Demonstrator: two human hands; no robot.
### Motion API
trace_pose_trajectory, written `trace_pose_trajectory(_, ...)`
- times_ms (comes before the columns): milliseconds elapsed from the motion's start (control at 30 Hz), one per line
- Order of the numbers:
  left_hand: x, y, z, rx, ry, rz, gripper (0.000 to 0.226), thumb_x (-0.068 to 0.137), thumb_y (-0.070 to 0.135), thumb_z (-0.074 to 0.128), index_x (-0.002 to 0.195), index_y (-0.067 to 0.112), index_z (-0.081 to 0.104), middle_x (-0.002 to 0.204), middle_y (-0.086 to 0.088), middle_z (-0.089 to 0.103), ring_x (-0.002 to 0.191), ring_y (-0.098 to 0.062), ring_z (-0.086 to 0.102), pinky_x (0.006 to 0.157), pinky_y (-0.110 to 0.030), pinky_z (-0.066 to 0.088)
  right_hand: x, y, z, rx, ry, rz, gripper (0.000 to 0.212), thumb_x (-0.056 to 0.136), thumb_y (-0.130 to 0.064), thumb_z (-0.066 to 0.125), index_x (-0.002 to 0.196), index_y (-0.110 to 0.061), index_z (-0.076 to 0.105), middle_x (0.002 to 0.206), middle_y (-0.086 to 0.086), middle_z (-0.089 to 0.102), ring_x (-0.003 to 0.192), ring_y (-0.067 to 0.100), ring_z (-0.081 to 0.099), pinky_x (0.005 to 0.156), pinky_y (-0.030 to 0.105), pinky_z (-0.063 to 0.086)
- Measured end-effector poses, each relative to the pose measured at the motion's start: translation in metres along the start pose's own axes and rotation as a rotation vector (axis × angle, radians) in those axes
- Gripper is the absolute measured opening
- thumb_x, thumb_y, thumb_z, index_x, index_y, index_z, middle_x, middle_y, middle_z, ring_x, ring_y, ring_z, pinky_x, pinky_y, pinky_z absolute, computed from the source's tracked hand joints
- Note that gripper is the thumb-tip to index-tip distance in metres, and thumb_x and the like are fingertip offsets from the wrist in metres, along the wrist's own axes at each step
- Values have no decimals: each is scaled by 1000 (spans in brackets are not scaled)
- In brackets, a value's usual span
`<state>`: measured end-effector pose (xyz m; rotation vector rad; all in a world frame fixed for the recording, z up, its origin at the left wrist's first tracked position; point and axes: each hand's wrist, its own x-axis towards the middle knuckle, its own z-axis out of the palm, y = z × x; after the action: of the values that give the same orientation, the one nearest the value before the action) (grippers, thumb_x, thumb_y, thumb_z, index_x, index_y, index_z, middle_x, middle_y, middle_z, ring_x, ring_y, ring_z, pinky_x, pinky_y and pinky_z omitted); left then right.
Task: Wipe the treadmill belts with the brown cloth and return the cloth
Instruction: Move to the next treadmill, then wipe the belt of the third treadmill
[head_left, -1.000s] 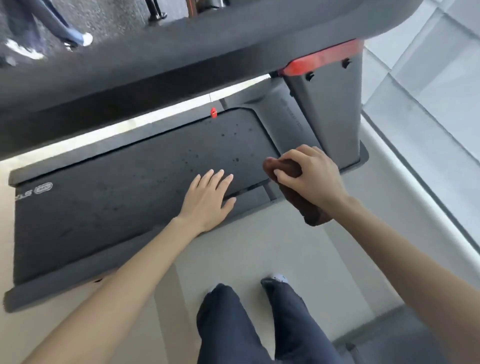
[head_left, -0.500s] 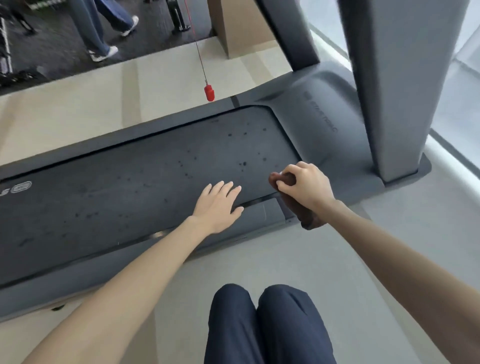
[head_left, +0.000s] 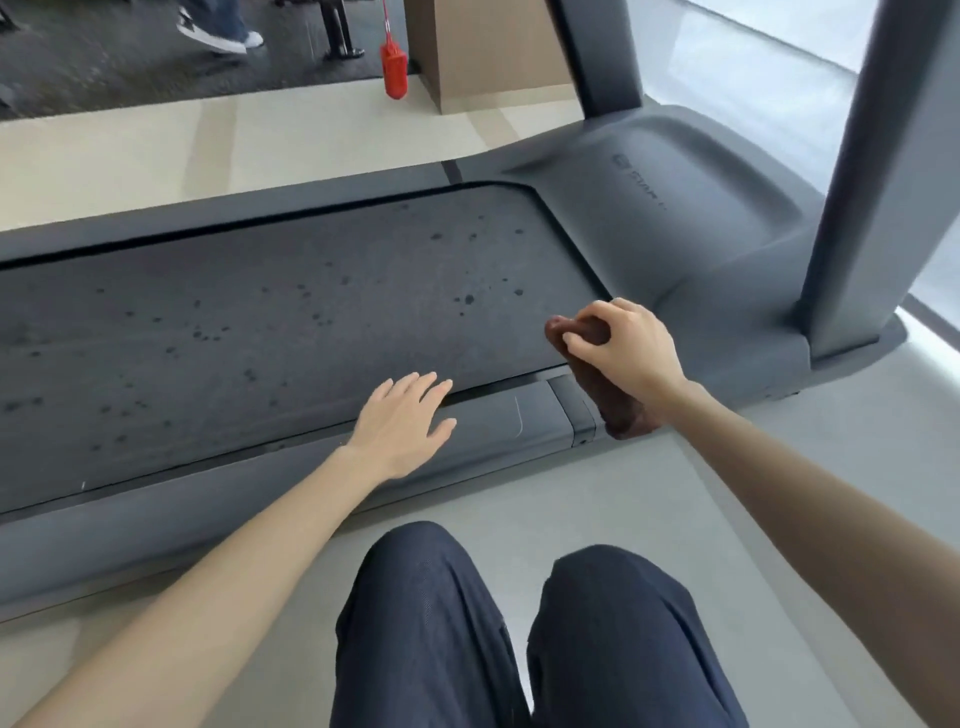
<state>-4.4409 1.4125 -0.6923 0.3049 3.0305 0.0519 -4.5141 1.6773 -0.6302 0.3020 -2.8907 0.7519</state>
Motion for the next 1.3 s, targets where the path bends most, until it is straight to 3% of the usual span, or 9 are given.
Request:
trace_pose_trajectory(233,27,-20,18,-20,41,20,55,98,43,32,147,20,25,154,-2,25,142,-19,18,115,-36,15,27,14,14,-39,38,21,21,79,-42,63,94,-28,66,91,-2,58,92,22,55,72,29,41)
trace_pose_trajectory(467,101,-41,80,-11,-2,-84,58,98,44,27,148,17,20,157,-4,15,144,-19,10,116,-37,12,63,64,86,-129,-3,66,26,84,-41,60,103,-24,67,100,1,60,100,24,53,74,30,41)
trace_pose_trajectory(600,153,-60,118,-3,91,-186,62,96,48,25,149,16,14,158,-4,8,145,-18,3,117,-40,7,117,97,122,-189,47,13,25,85,-44,59,100,-26,66,98,0,59,97,26,51,71,30,38)
trace_pose_trajectory(867,166,-70,142,-75,196,-222,64,91,51,22,144,18,33,152,-4,29,142,-20,21,116,-45,17,210,135,189,-286,164,53,30,86,-46,56,103,-24,68,105,7,60,101,32,50,83,38,41)
trace_pose_trajectory(1100,167,-72,138,-92,156,-221,64,89,51,26,143,18,35,152,-4,31,142,-20,22,115,-46,20,304,101,226,-350,138,-57,37,88,-47,50,106,-19,67,110,9,61,101,33,51,84,37,38)
trace_pose_trajectory(1200,167,-72,136,-92,133,-218,64,89,50,26,144,18,34,153,-4,28,143,-19,20,115,-46,19,293,93,224,-309,98,-114,34,87,-45,53,103,-20,69,103,8,64,100,32,54,83,36,39)
trace_pose_trajectory(1300,168,-73,135,-98,131,-214,64,89,50,28,144,17,34,152,-5,29,142,-20,20,115,-47,18,239,104,207,-181,66,-349,23,82,-40,62,93,-22,72,90,4,66,88,30,59,79,36,45)
